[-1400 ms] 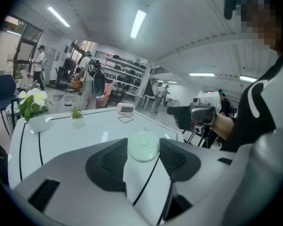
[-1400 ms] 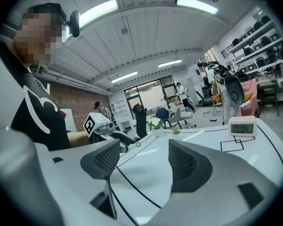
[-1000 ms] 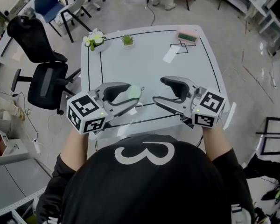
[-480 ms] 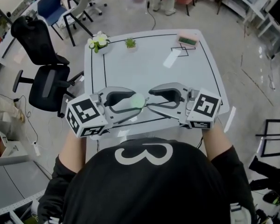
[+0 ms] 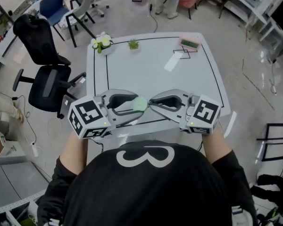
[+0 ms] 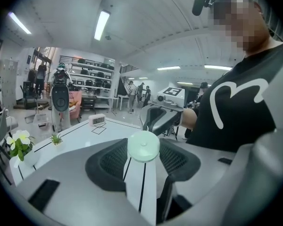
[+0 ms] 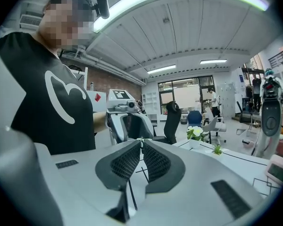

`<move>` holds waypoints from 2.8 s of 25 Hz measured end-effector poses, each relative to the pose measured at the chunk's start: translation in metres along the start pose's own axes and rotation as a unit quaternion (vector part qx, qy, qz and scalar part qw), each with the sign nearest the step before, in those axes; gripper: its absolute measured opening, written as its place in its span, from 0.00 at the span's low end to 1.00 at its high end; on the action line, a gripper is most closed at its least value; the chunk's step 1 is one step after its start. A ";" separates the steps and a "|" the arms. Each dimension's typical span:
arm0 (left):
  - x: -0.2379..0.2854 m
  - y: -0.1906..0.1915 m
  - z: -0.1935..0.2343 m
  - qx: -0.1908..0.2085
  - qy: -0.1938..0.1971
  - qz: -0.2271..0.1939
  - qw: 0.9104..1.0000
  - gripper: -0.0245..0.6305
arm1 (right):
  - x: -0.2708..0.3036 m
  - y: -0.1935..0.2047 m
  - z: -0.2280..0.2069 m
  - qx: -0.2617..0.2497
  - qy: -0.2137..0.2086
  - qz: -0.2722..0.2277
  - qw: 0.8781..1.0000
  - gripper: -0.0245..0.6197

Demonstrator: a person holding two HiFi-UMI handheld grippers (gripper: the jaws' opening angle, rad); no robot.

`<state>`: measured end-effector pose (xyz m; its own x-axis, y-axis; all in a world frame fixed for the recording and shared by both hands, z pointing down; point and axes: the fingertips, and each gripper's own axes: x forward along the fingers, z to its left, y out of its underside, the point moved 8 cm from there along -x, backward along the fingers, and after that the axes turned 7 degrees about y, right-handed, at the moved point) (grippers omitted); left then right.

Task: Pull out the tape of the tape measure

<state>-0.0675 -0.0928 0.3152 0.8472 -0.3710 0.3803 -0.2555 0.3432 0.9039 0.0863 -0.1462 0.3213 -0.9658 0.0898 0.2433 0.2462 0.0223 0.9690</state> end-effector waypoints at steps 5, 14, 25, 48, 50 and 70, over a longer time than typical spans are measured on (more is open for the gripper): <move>-0.005 -0.002 -0.005 -0.013 -0.021 -0.015 1.000 0.36 | -0.001 -0.008 0.006 -0.012 0.016 -0.011 1.000 0.06; -0.012 0.002 -0.012 -0.026 -0.056 -0.029 0.998 0.36 | -0.008 -0.010 0.010 -0.016 0.044 -0.021 0.999 0.06; -0.039 0.014 -0.016 -0.036 -0.118 -0.037 0.992 0.36 | -0.043 -0.015 0.000 -0.003 0.119 -0.045 0.992 0.06; -0.093 0.032 -0.014 -0.034 -0.233 -0.034 0.971 0.36 | -0.082 -0.011 -0.020 0.052 0.231 -0.081 0.968 0.06; -0.096 0.033 -0.012 -0.036 -0.236 -0.037 0.970 0.36 | -0.088 -0.010 -0.023 0.059 0.240 -0.085 0.965 0.06; -0.066 0.030 0.005 -0.034 -0.201 -0.021 0.979 0.36 | -0.073 0.000 -0.038 0.071 0.228 -0.074 0.968 0.06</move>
<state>-0.1337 -0.0617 0.3183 0.6012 -0.6905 0.4023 -0.1822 0.3717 0.9103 0.1538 -0.1907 0.3054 -0.9190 -0.3731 0.1274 0.0798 0.1405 0.9869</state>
